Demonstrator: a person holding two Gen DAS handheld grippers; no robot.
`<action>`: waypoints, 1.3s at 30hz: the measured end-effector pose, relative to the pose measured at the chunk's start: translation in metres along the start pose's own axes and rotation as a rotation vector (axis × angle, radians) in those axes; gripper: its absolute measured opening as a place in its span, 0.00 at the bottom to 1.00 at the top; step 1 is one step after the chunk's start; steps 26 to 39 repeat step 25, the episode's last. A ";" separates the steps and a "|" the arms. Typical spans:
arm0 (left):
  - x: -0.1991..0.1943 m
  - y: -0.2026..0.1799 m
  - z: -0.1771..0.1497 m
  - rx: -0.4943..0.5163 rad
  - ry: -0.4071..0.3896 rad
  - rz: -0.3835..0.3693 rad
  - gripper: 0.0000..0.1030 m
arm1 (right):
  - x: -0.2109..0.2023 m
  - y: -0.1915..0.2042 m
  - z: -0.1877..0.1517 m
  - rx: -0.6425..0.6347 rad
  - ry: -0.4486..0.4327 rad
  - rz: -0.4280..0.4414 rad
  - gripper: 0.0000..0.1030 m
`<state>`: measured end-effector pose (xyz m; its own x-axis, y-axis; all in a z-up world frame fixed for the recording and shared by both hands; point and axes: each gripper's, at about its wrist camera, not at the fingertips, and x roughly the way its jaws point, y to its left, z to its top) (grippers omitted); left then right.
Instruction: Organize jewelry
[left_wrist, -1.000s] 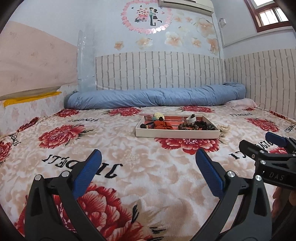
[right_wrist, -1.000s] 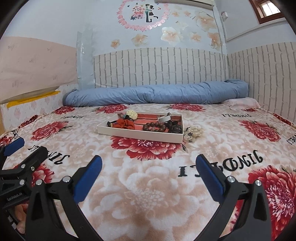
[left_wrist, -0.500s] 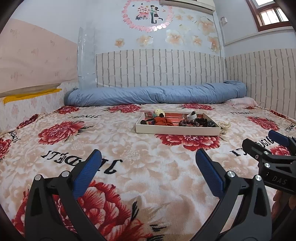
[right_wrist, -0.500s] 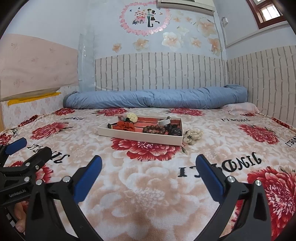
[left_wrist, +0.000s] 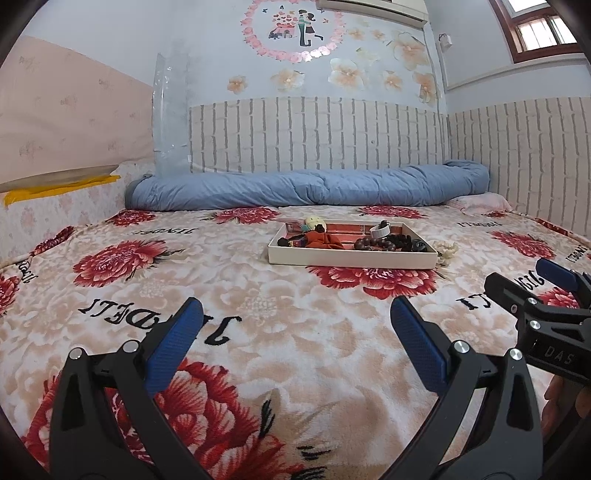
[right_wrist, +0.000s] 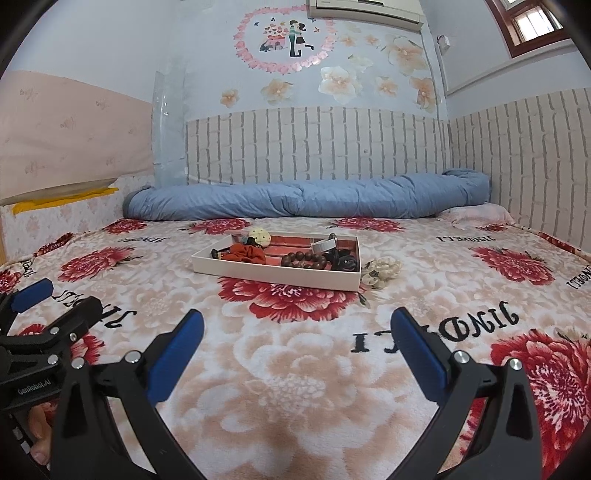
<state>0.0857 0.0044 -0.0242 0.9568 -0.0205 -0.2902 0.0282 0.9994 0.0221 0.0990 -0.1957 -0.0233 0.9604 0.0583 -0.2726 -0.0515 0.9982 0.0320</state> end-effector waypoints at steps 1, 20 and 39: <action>0.000 0.000 0.000 -0.002 0.000 -0.001 0.95 | 0.000 -0.001 0.000 -0.002 0.001 -0.001 0.96; 0.002 0.001 -0.001 -0.004 0.010 -0.002 0.95 | 0.001 -0.001 -0.001 -0.003 0.003 -0.001 0.96; 0.003 0.000 -0.001 0.000 0.012 -0.001 0.95 | 0.001 -0.001 -0.001 -0.002 0.004 -0.001 0.96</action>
